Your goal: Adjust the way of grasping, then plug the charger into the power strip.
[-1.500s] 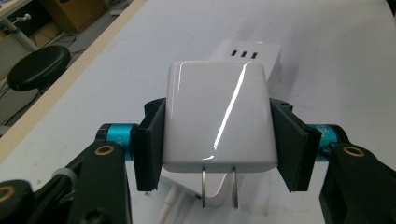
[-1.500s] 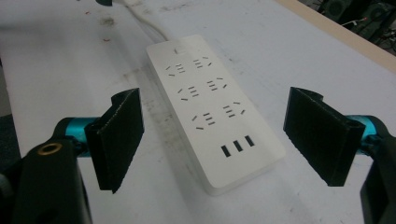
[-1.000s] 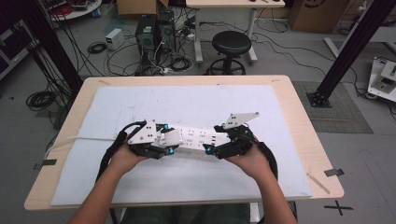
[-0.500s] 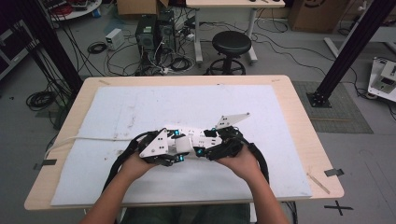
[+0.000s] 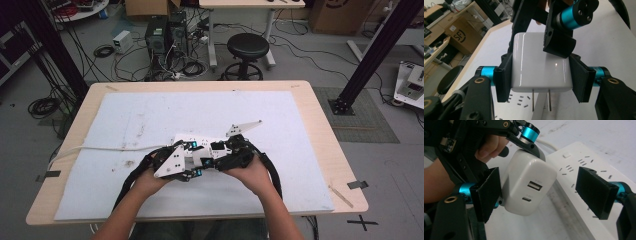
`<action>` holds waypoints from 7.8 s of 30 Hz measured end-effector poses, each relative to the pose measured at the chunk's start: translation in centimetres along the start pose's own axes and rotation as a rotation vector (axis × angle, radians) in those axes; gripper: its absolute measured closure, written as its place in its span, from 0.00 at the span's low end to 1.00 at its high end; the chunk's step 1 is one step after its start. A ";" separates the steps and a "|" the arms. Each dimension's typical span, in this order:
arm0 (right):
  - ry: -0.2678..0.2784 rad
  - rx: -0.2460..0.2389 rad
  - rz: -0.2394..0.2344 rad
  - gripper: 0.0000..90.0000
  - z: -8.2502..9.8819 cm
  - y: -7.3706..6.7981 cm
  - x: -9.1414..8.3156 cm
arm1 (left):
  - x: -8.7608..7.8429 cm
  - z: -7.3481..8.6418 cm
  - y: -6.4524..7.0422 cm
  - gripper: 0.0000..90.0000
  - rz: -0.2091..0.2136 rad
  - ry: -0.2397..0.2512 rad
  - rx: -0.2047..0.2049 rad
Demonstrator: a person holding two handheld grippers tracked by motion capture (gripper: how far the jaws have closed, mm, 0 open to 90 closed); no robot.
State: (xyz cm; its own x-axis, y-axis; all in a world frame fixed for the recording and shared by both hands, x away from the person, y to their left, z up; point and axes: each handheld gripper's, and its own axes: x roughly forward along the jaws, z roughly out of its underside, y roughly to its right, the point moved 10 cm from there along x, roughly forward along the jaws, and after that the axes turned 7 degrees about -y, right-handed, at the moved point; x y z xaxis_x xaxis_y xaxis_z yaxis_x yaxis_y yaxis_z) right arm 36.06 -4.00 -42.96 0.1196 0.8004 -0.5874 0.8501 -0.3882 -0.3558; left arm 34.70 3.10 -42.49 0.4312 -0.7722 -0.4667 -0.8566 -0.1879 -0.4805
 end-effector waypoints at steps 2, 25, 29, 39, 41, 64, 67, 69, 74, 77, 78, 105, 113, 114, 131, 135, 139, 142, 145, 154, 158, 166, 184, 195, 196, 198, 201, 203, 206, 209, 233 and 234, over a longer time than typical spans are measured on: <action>0.006 0.003 -0.009 0.24 0.0 0.0 0.1 | -0.1 -0.1 0.0 0.47 -0.004 0.006 0.001; 0.050 0.066 -0.183 0.51 -0.4 -1.1 0.6 | -0.3 -0.7 0.0 0.47 -0.054 0.020 0.064; 0.021 0.055 -0.193 0.57 -0.1 -1.4 0.9 | -0.3 -0.6 0.0 0.47 -0.056 0.014 0.067; 0.033 0.080 -0.215 0.62 -0.1 -1.3 0.9 | -0.3 -0.6 -0.1 0.47 -0.070 0.002 0.088; 0.031 0.084 -0.224 0.64 -0.1 -1.3 0.9 | -0.3 -0.6 -0.1 0.47 -0.075 0.003 0.090; 0.060 0.051 -0.119 0.70 -0.9 -0.7 -0.8 | -1.9 -0.2 -2.0 0.22 -0.087 0.017 -0.064; 0.059 0.051 -0.116 0.70 -0.9 -0.7 -0.9 | -2.3 0.0 -2.2 0.22 -0.091 0.005 -0.081; 0.057 0.041 -0.102 0.70 -1.2 -0.5 -1.6 | -2.7 0.3 -2.6 0.21 -0.100 -0.013 -0.093; 0.051 0.031 -0.084 0.70 -1.5 -0.2 -2.2 | -4.3 1.5 -4.0 0.19 -0.130 -0.062 -0.147; 0.036 0.024 -0.072 0.70 -1.7 -0.2 -2.4 | -5.0 2.6 -4.5 0.18 -0.125 -0.114 -0.202; 0.037 0.019 -0.072 0.70 -1.8 -0.2 -2.5 | -5.4 3.1 -4.8 0.18 -0.123 -0.143 -0.222; -0.196 -0.139 0.075 0.70 -4.4 2.9 -4.0 | -9.9 8.2 -6.8 0.16 -0.039 -0.375 -0.362; -0.268 -0.184 0.109 0.70 -4.9 3.3 -4.3 | -10.1 8.7 -7.4 0.16 -0.032 -0.395 -0.365; -0.281 -0.190 0.111 0.70 -4.9 3.3 -4.3 | -10.1 8.7 -7.4 0.16 -0.032 -0.395 -0.365; -0.437 -0.298 0.140 0.70 -5.4 4.0 -4.3 | -10.2 9.8 -7.8 0.16 -0.024 -0.430 -0.386; -0.448 -0.301 0.143 0.70 -5.4 4.2 -4.4 | -10.2 9.8 -7.8 0.16 -0.024 -0.427 -0.387; -0.461 -0.303 0.138 0.70 -5.4 4.4 -4.4 | -10.5 10.1 -8.1 0.16 -0.025 -0.441 -0.397; -0.498 -0.319 0.149 0.70 -5.4 4.9 -4.2 | -10.6 10.3 -8.2 0.16 -0.026 -0.445 -0.395; -0.527 -0.328 0.161 0.70 -5.6 5.3 -4.1 | -10.9 10.5 -8.4 0.16 -0.028 -0.457 -0.404; -0.612 -0.374 0.176 0.70 -6.1 6.0 -3.6 | -11.5 11.1 -8.1 0.16 -0.032 -0.500 -0.401; -0.638 -0.390 0.177 0.70 -6.1 6.3 -3.4 | -11.8 11.2 -8.0 0.16 -0.039 -0.514 -0.399; -0.768 -0.457 0.181 0.70 -5.8 7.3 -1.6 | -12.0 11.5 -7.5 0.16 -0.035 -0.523 -0.400; -0.940 -0.434 0.200 0.70 -3.4 8.9 0.0 | -11.6 11.7 -7.5 0.16 -0.039 -0.517 -0.394; -0.984 -0.416 0.200 0.70 -2.5 9.4 1.0 | -11.6 11.8 -7.5 0.16 -0.042 -0.509 -0.398; -0.983 -0.415 0.207 0.70 -2.5 9.5 1.1 | -11.6 11.8 -7.5 0.16 -0.043 -0.509 -0.397; -0.972 -0.419 0.198 0.70 -2.5 9.6 1.2 | -11.6 11.8 -7.5 0.16 -0.041 -0.510 -0.397; -0.964 -0.401 0.199 0.70 -2.4 9.6 1.1 | -11.6 11.9 -7.5 0.16 -0.040 -0.512 -0.394; -0.970 -0.410 0.190 0.70 -2.4 9.6 1.1 | -11.6 11.9 -7.5 0.16 -0.040 -0.512 -0.394; -0.981 -0.402 0.205 0.71 -2.2 9.6 1.0 | -11.4 11.8 -7.5 0.16 -0.039 -0.510 -0.395; -0.992 -0.414 0.208 0.71 -2.0 9.6 1.2 | -11.3 11.8 -7.5 0.16 -0.041 -0.510 -0.396; -1.062 -0.444 0.256 0.71 -1.3 9.7 2.3 | -10.5 11.1 -7.3 0.16 -0.030 -0.507 -0.376; -1.070 -0.442 0.262 0.71 -1.3 9.8 2.4 | -10.4 10.9 -7.4 0.16 -0.033 -0.502 -0.378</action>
State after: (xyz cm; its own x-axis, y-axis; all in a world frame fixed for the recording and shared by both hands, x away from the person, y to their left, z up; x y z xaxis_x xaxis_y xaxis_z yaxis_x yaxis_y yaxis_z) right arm 45.37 -5.28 -46.98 0.0051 -0.1499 -0.9887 0.9920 -0.1236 0.0239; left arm 39.62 19.17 -42.21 0.4607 -0.4005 -0.7921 -0.8423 -0.4788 -0.2478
